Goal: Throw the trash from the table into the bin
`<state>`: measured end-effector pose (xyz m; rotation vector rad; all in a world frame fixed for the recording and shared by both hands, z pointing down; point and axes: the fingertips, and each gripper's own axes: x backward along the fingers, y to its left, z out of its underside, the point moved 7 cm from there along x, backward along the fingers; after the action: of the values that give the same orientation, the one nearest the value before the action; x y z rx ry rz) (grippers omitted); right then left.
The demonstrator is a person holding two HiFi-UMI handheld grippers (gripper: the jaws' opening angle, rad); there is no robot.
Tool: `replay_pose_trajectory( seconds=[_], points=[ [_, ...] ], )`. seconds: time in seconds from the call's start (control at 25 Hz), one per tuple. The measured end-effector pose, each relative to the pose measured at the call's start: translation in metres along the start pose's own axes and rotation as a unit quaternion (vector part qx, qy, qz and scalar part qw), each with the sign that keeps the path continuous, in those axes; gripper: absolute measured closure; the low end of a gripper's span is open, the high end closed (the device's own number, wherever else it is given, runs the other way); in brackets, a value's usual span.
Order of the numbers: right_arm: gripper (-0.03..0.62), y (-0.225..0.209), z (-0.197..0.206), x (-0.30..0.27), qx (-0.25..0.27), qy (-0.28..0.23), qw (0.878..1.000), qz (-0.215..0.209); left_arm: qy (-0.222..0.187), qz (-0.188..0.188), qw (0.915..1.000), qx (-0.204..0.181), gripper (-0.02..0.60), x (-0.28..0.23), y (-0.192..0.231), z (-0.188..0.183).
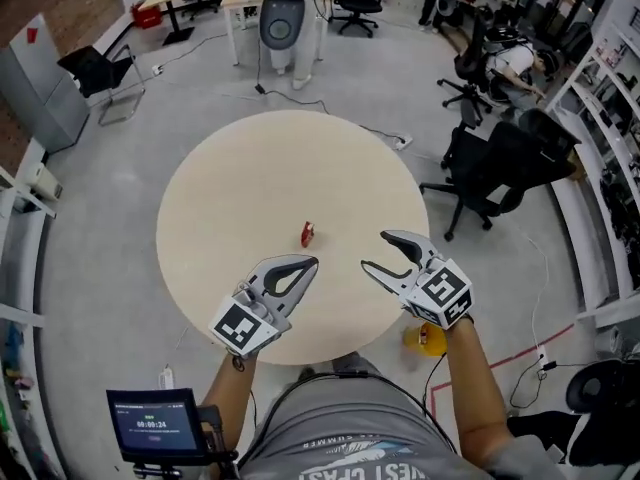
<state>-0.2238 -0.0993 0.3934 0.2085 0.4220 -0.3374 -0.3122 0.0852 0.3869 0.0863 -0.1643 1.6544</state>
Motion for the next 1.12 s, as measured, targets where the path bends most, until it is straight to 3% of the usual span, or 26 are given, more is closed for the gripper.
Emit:
replay_pose_trajectory(
  seconds=[0.24,0.48,0.64,0.88,1.0,1.12],
  points=[
    [0.304,-0.019,0.018,-0.13,0.005,0.053,0.993,-0.107,0.035,-0.084,0.9957,0.019,0.54,0.029,0.037,0.026],
    [0.235,-0.014,0.051,-0.228,0.03,0.138,0.974,-0.176,0.059,-0.146,0.9861,0.054,0.54,0.055,0.053,0.043],
    [0.235,-0.017,0.077,-0.27,0.059,0.196,0.962,-0.183,0.065,-0.178,0.9786,0.08,0.54,0.066,0.061,0.053],
    [0.235,-0.024,0.103,-0.304,0.087,0.238,0.947,-0.198,0.077,-0.201,0.9713,0.1,0.54,0.075,0.066,0.062],
    [0.235,-0.019,0.11,-0.312,0.146,0.257,0.928,-0.224,0.079,-0.208,0.9693,0.105,0.54,0.078,0.068,0.064],
    [0.235,-0.014,0.119,-0.317,0.265,0.28,0.887,-0.253,0.081,-0.216,0.9669,0.11,0.54,0.081,0.071,0.066]
  ],
)
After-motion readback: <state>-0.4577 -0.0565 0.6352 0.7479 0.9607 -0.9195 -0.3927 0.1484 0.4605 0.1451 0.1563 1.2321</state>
